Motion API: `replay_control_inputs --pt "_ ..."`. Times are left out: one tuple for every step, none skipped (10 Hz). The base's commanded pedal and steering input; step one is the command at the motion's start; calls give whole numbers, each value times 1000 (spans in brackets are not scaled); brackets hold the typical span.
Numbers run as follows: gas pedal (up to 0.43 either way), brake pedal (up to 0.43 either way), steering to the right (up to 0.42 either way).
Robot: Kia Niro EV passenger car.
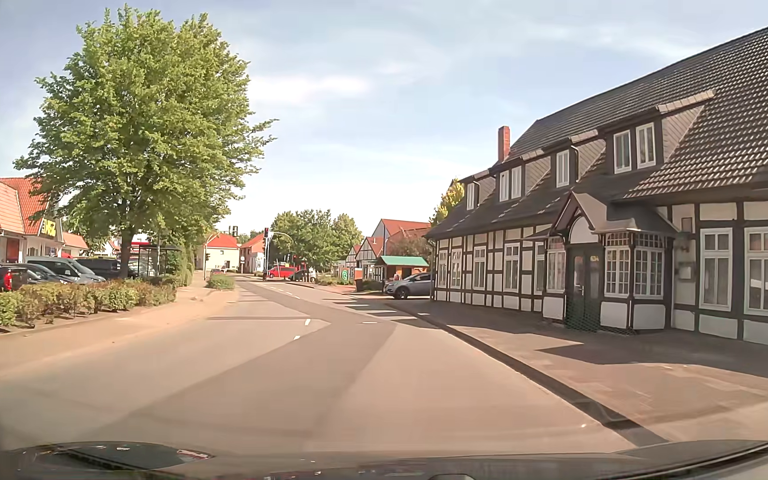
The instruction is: Follow the waypoints while adhering to traffic rules and regulations
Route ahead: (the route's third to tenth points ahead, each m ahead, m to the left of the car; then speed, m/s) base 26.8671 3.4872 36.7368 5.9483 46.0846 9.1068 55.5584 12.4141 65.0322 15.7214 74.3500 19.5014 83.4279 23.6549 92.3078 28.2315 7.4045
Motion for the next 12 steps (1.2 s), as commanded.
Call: replay_control_inputs --pt "0 0 -12" --pt "0 0 -12" --pt "0 0 -13" --pt "0 0 -23" --pt "0 0 -32" --pt "0 0 -37" --pt "0 0 -38" --pt "0 0 -39" --pt "0 0 -40" --pt "0 0 -40" --pt "0 0 -42" --pt "0 0 -44"
